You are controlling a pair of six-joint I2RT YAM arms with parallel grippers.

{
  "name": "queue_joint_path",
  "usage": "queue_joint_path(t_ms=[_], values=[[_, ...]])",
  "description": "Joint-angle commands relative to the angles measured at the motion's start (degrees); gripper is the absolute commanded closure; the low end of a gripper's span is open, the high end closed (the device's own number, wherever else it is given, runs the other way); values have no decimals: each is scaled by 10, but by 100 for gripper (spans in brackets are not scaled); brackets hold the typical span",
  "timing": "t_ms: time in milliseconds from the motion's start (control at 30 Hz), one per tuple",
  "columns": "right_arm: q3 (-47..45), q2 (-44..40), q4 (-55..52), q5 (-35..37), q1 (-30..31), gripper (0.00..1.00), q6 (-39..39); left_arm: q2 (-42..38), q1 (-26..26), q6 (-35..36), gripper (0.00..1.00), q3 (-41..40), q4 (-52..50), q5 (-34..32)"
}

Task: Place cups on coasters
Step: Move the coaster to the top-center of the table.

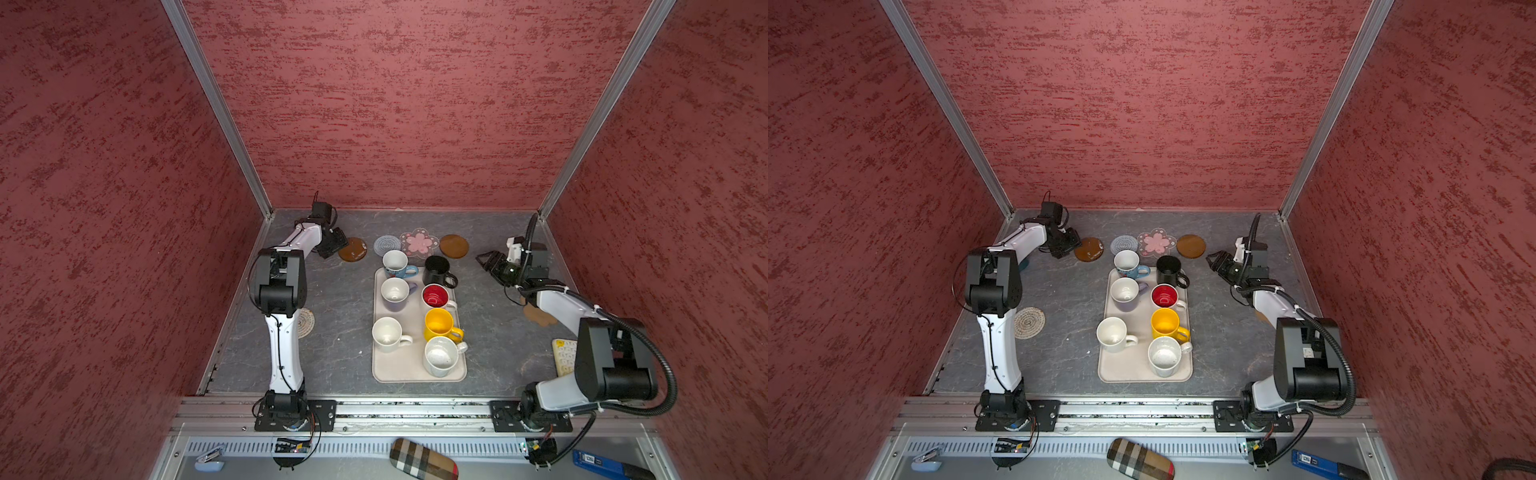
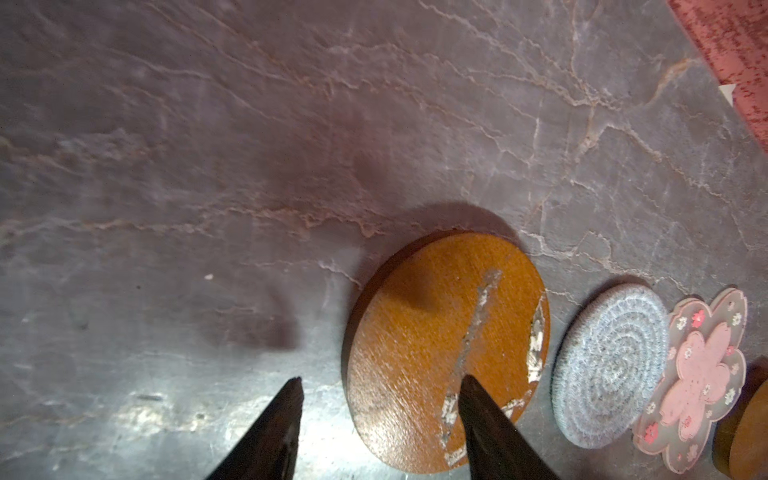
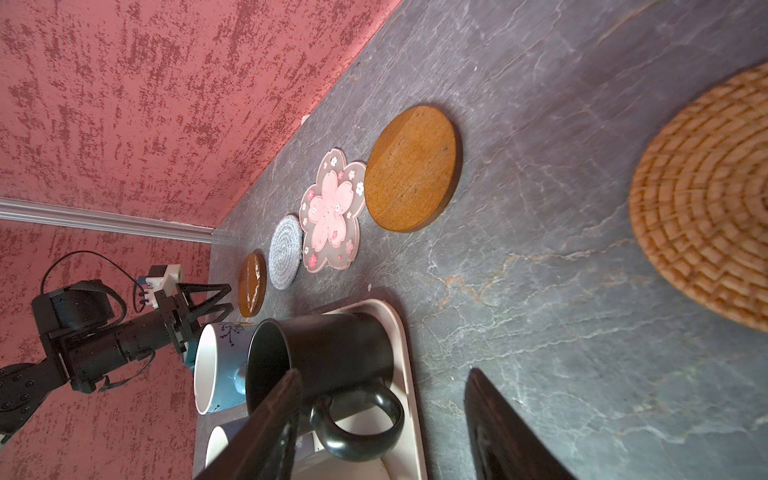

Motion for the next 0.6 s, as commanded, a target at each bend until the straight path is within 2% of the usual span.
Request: queue_joint_path(t_ms=[0,567], values=[[2,2,8,-7,3,37,1,17,-5,15,41,17,6,4],[0,4,3,-3,3,37,-4,46,-16,11,48,37,20,15]])
